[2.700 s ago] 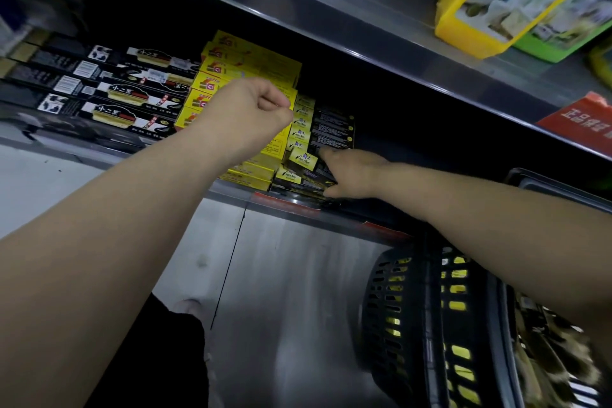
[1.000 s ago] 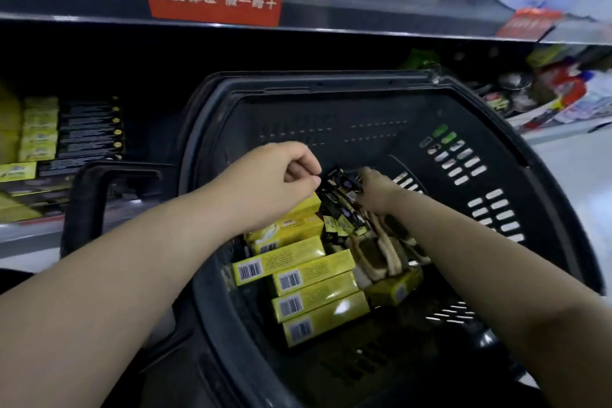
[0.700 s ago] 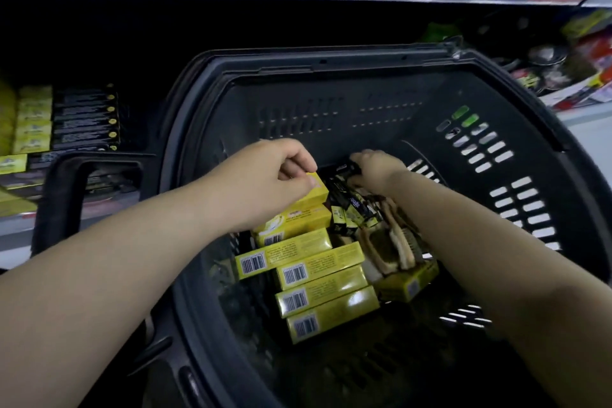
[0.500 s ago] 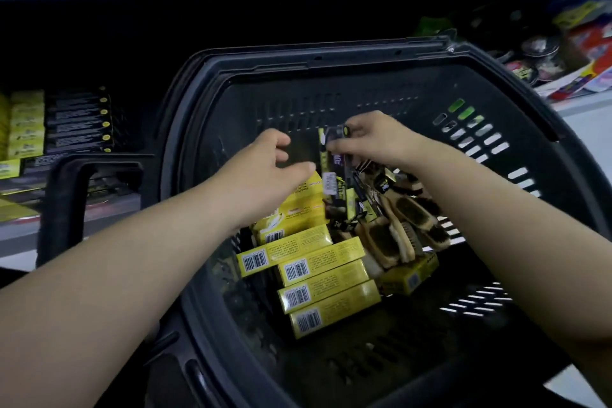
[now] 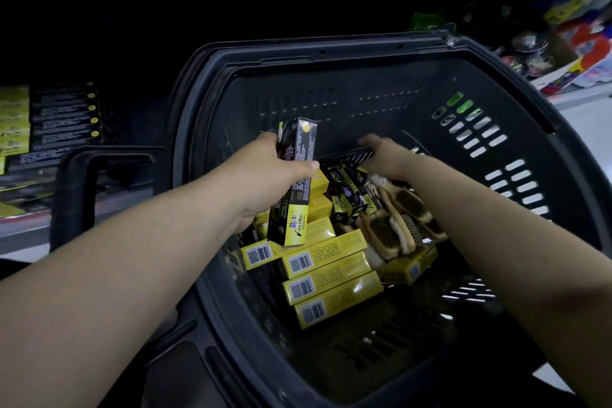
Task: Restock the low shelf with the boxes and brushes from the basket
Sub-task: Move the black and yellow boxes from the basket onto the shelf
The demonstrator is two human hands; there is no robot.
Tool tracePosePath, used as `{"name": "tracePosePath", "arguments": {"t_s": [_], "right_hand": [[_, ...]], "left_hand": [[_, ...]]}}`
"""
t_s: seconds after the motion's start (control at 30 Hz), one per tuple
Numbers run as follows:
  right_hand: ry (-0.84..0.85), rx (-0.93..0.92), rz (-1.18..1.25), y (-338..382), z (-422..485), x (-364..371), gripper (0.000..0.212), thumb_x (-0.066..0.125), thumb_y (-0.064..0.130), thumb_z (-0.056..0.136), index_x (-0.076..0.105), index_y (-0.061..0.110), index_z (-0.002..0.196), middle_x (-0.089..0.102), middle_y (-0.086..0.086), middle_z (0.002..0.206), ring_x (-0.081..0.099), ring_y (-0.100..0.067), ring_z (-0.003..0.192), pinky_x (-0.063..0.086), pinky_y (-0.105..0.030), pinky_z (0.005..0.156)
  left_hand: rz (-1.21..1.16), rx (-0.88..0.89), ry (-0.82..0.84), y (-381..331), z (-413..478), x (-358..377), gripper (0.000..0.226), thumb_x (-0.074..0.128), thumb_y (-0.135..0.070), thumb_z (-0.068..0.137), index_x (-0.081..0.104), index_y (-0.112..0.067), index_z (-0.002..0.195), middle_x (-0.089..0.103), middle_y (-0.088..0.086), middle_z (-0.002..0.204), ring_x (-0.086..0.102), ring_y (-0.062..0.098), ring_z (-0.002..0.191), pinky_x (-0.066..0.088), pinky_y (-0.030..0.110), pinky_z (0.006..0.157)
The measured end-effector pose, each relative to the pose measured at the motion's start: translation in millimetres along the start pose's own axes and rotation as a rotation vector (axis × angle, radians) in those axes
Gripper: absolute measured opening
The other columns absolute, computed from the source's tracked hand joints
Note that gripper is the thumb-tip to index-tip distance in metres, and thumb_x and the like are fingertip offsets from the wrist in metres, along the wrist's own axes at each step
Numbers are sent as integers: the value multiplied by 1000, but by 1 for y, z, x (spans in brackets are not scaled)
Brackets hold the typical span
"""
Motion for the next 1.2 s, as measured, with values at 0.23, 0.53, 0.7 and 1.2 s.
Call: {"name": "tracePosePath", "arguments": {"t_s": [0.23,0.53,0.7,1.2], "right_hand": [[10,-81,-620,-4,4,39,68,39,-13,87,28,21,145,22,-11,154,44,-36,127,47,-44,88],[-15,-691,13,92,-105,-57,36,71,9,75,69,31,103,62,14,112,62,-6,91,50,-18,77],[31,-865,65,118,-165,-62,47,64,0,76,66,43,95,42,16,126,43,2,118,39,-17,95],[-28,-275,650,55,-62,-24,24,41,-6,91,56,14,88,59,0,83,57,-15,79,48,-21,69]], "left_hand": [[-119,-43,2,0,3,-2,24,68,-24,84,56,-25,105,66,7,111,62,27,105,45,46,98],[-275,-145,-70,2,4,-2,38,65,-38,80,62,-10,106,67,14,108,61,33,104,45,49,98],[-386,-193,-102,-2,1,-2,44,59,-32,89,54,-6,124,63,16,117,61,30,105,48,47,95],[-327,-141,-57,-1,1,-6,45,76,5,67,57,-10,105,69,13,103,65,29,97,48,48,93]]}}
Point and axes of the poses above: each hand's wrist, its own z-axis towards the middle knuckle, its own x-axis out of the palm, y = z × x, the point moved 5 cm from there along z, towards the middle knuckle
